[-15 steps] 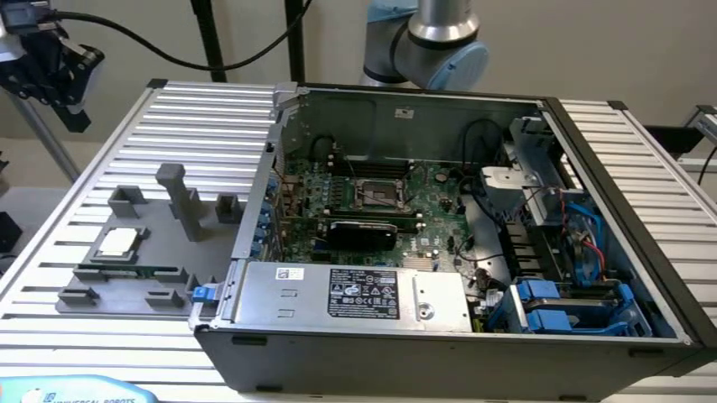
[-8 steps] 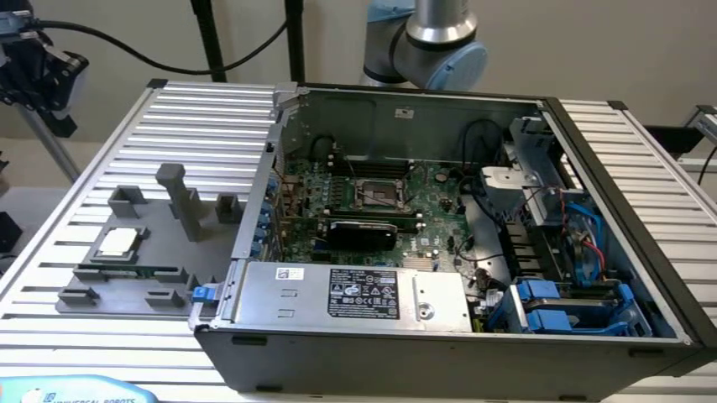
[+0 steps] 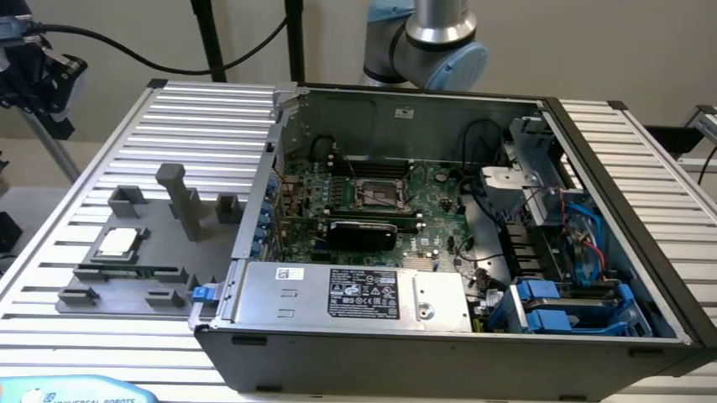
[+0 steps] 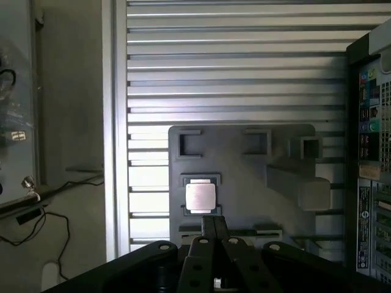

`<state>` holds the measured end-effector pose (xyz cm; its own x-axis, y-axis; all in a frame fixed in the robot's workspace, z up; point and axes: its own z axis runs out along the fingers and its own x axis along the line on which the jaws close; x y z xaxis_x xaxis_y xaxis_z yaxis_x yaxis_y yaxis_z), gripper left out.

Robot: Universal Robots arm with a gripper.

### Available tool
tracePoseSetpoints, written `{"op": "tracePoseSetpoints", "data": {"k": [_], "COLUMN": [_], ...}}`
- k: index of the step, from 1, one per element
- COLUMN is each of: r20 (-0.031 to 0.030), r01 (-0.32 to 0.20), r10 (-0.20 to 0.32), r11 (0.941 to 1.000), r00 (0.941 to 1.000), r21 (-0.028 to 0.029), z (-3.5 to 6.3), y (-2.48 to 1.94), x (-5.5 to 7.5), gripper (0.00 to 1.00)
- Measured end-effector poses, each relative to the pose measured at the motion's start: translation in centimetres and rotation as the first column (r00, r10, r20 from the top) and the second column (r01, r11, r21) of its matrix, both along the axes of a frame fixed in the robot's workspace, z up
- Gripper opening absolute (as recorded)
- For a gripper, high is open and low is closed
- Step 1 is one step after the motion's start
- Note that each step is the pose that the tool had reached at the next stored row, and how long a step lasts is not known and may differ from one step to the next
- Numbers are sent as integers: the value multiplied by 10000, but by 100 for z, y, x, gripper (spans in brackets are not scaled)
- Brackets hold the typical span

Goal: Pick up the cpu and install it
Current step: 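Reach for the cpu, then pick up the cpu and move it towards the insertion slot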

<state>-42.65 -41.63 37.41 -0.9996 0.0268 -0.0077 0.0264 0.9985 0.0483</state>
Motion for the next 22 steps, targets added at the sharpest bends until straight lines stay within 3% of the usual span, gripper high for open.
{"op": "tracePoseSetpoints", "data": {"k": [12, 15, 16, 17, 18, 22], "r20": [1, 1, 1, 1, 1, 1], "r01": [0, 0, 0, 0, 0, 0], "r10": [0, 0, 0, 0, 0, 0], "r11": [10000, 10000, 10000, 10000, 10000, 10000], "r00": [10000, 10000, 10000, 10000, 10000, 10000], "r21": [1, 1, 1, 1, 1, 1], "z": [-1, -1, -1, -1, -1, -1], "y": [0, 0, 0, 0, 0, 0], "x": [0, 0, 0, 0, 0, 0], "gripper": [12, 24, 24, 36, 36, 53]}}
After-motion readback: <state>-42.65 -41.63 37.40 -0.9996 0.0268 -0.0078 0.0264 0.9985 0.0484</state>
